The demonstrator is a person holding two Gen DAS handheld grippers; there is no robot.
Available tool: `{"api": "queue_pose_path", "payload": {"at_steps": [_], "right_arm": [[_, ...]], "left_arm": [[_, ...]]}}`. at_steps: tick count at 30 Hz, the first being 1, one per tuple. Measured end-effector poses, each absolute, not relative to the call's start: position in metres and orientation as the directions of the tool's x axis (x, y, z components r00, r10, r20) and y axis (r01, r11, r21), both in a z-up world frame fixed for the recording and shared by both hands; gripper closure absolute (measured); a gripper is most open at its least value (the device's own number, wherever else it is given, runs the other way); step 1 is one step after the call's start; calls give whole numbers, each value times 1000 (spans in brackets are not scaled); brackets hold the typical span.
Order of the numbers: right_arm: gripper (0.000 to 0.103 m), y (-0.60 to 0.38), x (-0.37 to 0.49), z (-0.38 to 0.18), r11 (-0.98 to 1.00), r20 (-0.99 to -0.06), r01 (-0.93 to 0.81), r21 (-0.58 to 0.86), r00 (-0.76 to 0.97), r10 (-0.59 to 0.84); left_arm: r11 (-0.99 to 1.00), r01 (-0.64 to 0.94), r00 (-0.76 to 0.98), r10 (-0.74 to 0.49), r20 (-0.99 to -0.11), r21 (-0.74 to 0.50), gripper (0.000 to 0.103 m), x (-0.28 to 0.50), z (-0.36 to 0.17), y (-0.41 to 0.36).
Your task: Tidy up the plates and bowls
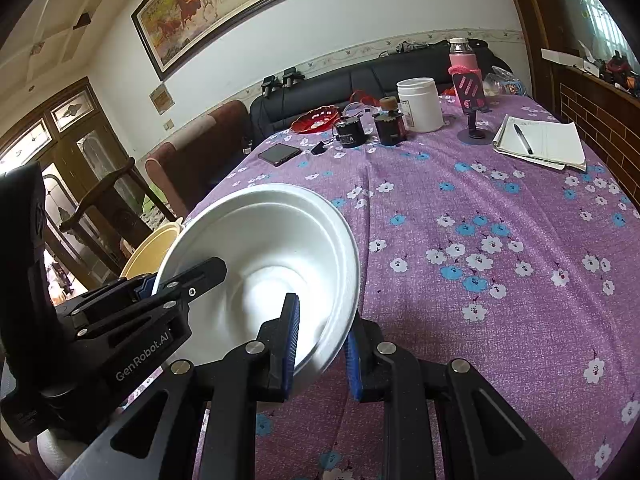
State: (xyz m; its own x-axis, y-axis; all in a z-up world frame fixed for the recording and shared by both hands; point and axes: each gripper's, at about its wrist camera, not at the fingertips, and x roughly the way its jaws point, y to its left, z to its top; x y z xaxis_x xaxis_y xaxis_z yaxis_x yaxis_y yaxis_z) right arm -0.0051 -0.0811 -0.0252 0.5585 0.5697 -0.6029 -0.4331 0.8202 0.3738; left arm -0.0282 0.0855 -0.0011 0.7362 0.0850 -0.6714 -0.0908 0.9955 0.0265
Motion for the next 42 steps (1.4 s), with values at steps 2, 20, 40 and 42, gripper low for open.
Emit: {"api": "queue_pose_path", "payload": {"at_steps": [2, 20, 40, 42], "right_arm": [[80, -80, -6, -25, 820, -603, -437, 371, 558, 570], [80, -12, 4, 3, 769, -598, -546, 333, 509, 620], [80, 160, 39, -2, 667, -671, -690, 282, 355, 651], [79, 165, 43, -10, 663, -681, -687, 298, 333, 652]], "left_arm": [[995, -94, 738, 91, -668, 32, 84, -29, -1, 86], [973, -229, 752, 164, -639, -19, 83, -40, 8, 150], [870, -492, 646, 337, -685, -36, 81, -32, -8, 297], [866, -498, 640, 346, -686, -29, 81, -30, -12, 299]]}}
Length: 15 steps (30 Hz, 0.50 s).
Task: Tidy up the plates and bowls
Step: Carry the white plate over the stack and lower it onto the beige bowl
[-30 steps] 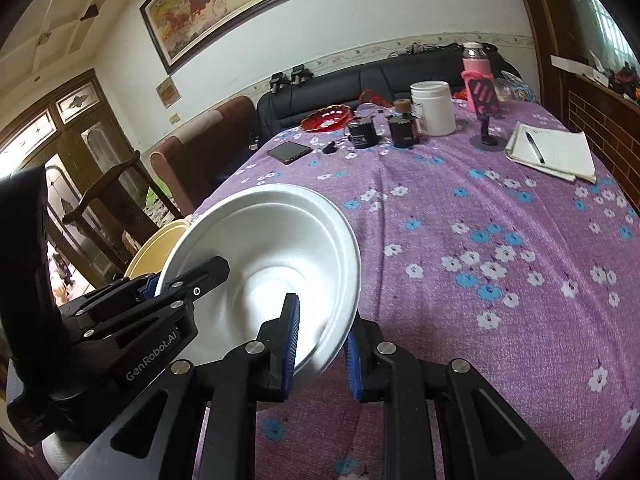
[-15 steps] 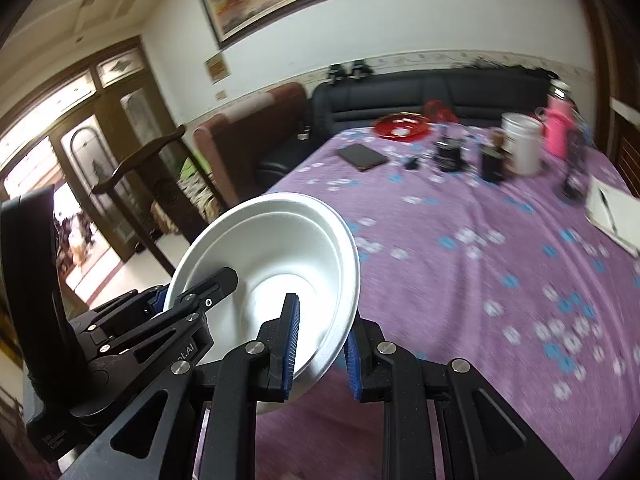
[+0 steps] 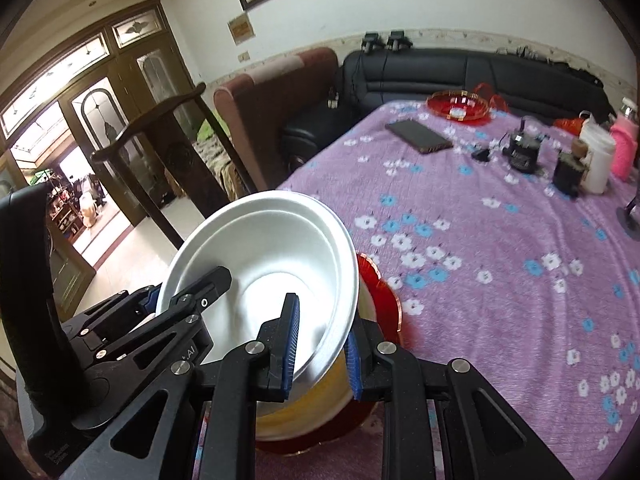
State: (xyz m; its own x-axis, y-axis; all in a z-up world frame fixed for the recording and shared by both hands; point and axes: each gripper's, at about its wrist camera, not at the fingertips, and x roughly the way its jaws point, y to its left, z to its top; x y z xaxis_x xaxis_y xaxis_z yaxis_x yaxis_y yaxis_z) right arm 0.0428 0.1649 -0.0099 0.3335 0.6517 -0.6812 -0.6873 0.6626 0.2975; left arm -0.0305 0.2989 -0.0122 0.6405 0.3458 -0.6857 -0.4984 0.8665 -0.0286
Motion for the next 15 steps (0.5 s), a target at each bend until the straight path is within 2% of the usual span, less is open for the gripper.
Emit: {"api": "queue_pose_path", "payload": {"at_steps": [4, 7, 11, 15], "right_arm": [[79, 170, 44, -14, 665, -694, -690, 287, 329, 641], [79, 170, 44, -14, 662, -693, -691, 291, 325, 643], [79, 170, 43, -12, 662, -692, -692, 287, 328, 643], [71, 169, 43, -14, 664, -689, -688, 292, 329, 645]], "left_arm": [[864, -503, 643, 356, -678, -24, 81, -31, -10, 302], [865, -499, 650, 339, -681, -46, 75, -32, -9, 303], [862, -502, 664, 329, -672, -74, 49, -37, -5, 303], [855, -511, 679, 336, -653, -91, 44, -44, 3, 305]]}}
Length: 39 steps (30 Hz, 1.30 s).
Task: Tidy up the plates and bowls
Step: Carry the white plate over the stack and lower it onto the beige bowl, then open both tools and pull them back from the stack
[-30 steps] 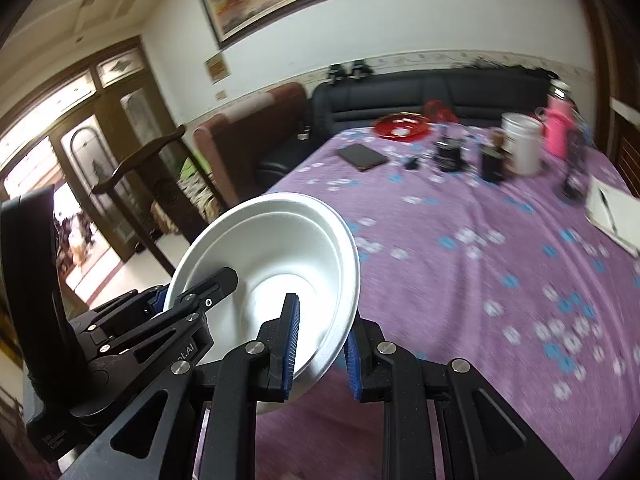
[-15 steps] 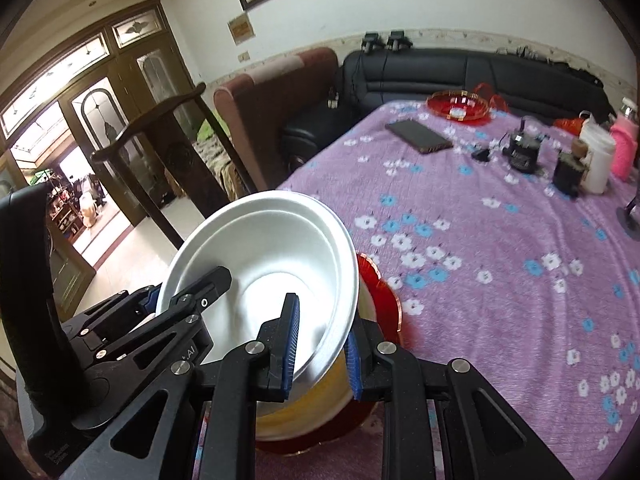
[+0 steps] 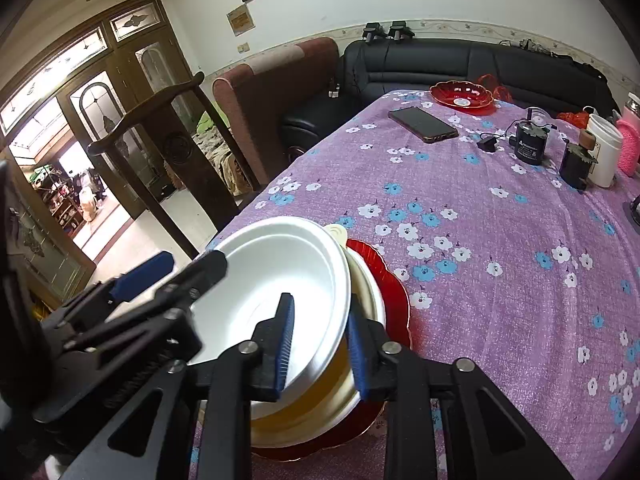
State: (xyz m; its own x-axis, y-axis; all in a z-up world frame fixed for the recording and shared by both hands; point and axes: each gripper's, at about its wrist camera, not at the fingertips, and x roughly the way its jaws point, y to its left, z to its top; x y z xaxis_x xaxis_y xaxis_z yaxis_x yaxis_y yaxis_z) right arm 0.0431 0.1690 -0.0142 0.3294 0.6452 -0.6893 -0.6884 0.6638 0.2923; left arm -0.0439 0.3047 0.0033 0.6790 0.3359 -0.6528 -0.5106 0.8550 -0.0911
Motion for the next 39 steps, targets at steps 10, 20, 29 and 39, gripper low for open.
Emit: {"api": "queue_pose_path", "payload": {"at_steps": [10, 20, 29, 39], "right_arm": [[36, 167, 31, -1, 667, -654, -706, 240, 390, 648], [34, 141, 26, 7, 681, -562, -678, 277, 460, 687], [31, 109, 19, 12, 697, -487, -653, 296, 525, 698], [25, 73, 7, 9, 734, -445, -613, 291, 593, 671]], "left_arm": [[823, -551, 688, 354, -633, -139, 38, -61, 10, 318], [800, -590, 694, 431, -577, -113, 31, -81, 28, 314], [760, -644, 693, 528, -491, -90, 19, -106, 52, 301], [724, -688, 678, 621, -392, -43, 1, -113, 65, 262]]}}
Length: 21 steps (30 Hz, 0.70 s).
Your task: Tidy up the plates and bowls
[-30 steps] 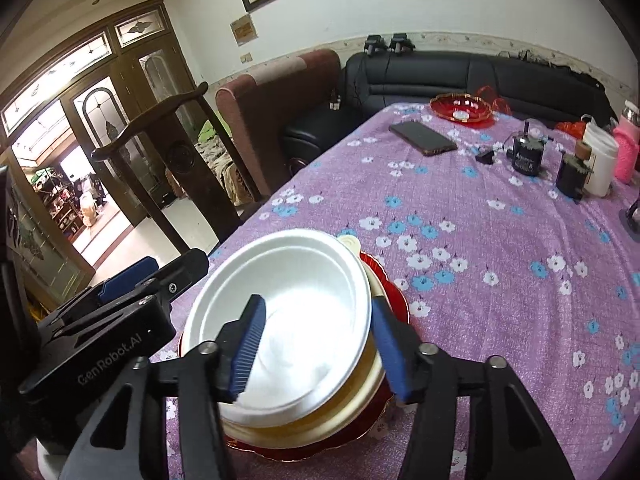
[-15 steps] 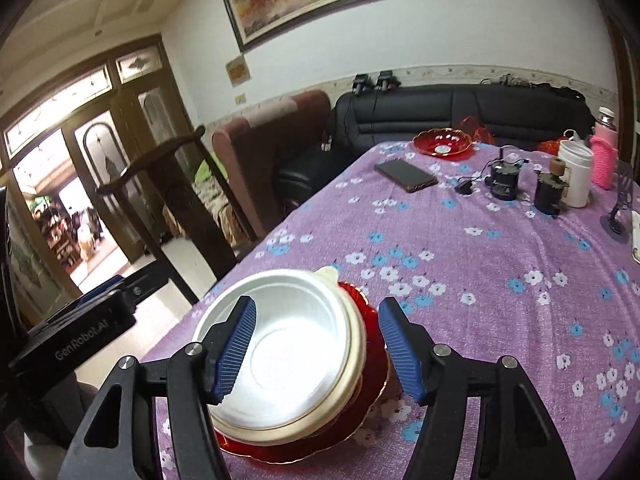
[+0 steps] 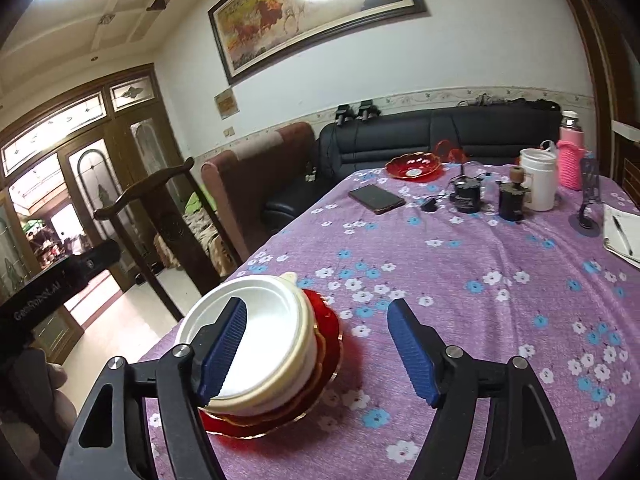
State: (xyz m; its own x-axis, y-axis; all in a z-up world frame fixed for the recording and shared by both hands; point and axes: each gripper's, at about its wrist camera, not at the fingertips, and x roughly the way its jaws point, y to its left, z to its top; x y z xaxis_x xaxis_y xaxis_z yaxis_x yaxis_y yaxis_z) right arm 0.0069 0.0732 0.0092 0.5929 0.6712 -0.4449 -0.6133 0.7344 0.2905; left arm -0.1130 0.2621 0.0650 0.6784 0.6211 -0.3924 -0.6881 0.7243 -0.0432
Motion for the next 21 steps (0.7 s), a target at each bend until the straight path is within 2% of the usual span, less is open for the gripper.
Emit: {"api": "queue_pose_path", "payload": {"at_steps": [4, 11, 21], "right_arm": [[22, 61, -5, 12, 772, -435, -573, 275, 642, 631], [16, 57, -40, 7, 831, -427, -542, 127, 726, 539], [12, 61, -74, 6, 832, -457, -549, 79, 722, 520]], "left_arm": [[730, -683, 689, 639, -340, -12, 0, -112, 71, 242], [774, -633, 719, 574, -391, -28, 0, -111, 65, 232], [777, -621, 736, 533, -417, -103, 0, -136, 53, 237]]}}
